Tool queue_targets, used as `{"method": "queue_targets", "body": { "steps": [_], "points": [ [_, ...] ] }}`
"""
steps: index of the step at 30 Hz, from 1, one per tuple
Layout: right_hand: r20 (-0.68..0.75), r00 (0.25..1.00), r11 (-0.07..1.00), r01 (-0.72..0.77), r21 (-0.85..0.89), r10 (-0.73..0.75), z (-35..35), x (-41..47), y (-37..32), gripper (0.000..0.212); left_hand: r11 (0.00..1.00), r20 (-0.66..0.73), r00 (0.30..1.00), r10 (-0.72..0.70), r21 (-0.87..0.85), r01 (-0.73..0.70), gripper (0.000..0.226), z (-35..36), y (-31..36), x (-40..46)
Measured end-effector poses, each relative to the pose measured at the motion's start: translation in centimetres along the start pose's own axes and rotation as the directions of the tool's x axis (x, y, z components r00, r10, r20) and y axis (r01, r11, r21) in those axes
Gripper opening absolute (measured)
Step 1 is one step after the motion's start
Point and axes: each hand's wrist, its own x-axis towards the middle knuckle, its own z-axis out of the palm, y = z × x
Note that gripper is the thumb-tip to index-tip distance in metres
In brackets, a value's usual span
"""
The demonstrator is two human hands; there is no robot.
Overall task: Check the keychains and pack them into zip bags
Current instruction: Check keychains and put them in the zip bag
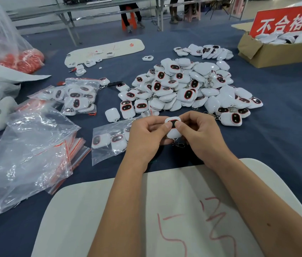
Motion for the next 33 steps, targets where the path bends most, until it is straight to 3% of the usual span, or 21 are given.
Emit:
{"method": "queue_targets", "body": {
  "steps": [7, 15, 20, 33],
  "points": [
    [0.048, 0.999, 1.000, -0.016, -0.002, 0.016, -0.15, 0.02, -0.08, 0.012, 1.000, 0.000, 1.000, 0.018, -0.002, -0.018, 0.015, 0.01, 0.12, -0.08],
    [0.008, 1.000, 1.000, 0.024, 0.009, -0.024, 0.03, 0.01, 0.06, 0.016, 1.000, 0.006, 1.000, 0.001, -0.026, -0.001, 0.014, 0.10, 0.17, -0.07],
    [0.060, 0.998, 0.997, 0.028, 0.071, -0.032, 0.16, -0.15, 0.13, 0.007, 0.998, -0.050, 0.999, 0.006, -0.055, -0.009, 0.011, -0.03, 0.17, 0.08],
    [0.101, 0.992, 0.985, 0.058, 0.161, -0.075, 0.42, 0.03, 0.46, 0.025, 0.998, -0.088, 0.995, 0.056, 0.013, -0.055, 0.011, 0.05, -0.03, 0.18]
  ]
}}
